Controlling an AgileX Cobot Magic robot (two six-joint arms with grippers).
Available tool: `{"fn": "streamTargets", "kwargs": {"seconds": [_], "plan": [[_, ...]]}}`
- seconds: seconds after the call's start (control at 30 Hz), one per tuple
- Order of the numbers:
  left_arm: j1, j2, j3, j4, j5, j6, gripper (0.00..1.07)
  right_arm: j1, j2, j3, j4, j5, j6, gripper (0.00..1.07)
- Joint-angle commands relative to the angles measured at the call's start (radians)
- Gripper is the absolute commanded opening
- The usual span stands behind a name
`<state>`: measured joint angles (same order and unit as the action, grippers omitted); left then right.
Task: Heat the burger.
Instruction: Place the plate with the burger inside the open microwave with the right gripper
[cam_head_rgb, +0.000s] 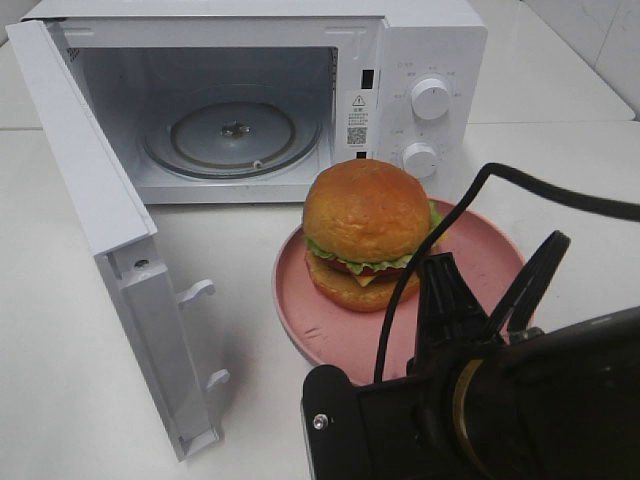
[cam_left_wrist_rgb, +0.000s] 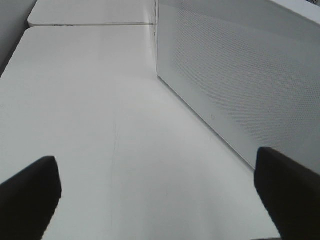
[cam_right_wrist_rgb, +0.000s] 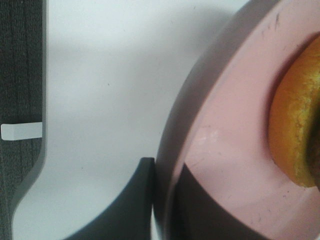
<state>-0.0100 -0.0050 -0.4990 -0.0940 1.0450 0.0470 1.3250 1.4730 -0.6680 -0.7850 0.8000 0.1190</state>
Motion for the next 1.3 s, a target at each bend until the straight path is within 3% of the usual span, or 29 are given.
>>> {"fn": "streamTargets", "kwargs": {"seconds": [0.03,0.37,0.87,1.3], "plan": [[-0.003,-0.022,0.002,-0.004,-0.008,-0.002,1.01,0.0,-0.009,-0.001,-0.083,-0.02,-0.023,0.02],[-0.003,-0.022,0.002,-0.004,-0.008,-0.002,1.01,-0.179,-0.009,-0.001,-0.095,-0.146,-0.228,0.02],[-0.003,-0.022,0.002,-0.003,-0.008,-0.002,1.01,-0.335,-0.06,-0.001,-0.088,-0.313,-0.48,0.02],[-0.003,-0.022,0.002,-0.003,-0.008,-0.002,1.01,-0.485,-0.088,-0.001,0.174,-0.392,-0.923,0.02]]}}
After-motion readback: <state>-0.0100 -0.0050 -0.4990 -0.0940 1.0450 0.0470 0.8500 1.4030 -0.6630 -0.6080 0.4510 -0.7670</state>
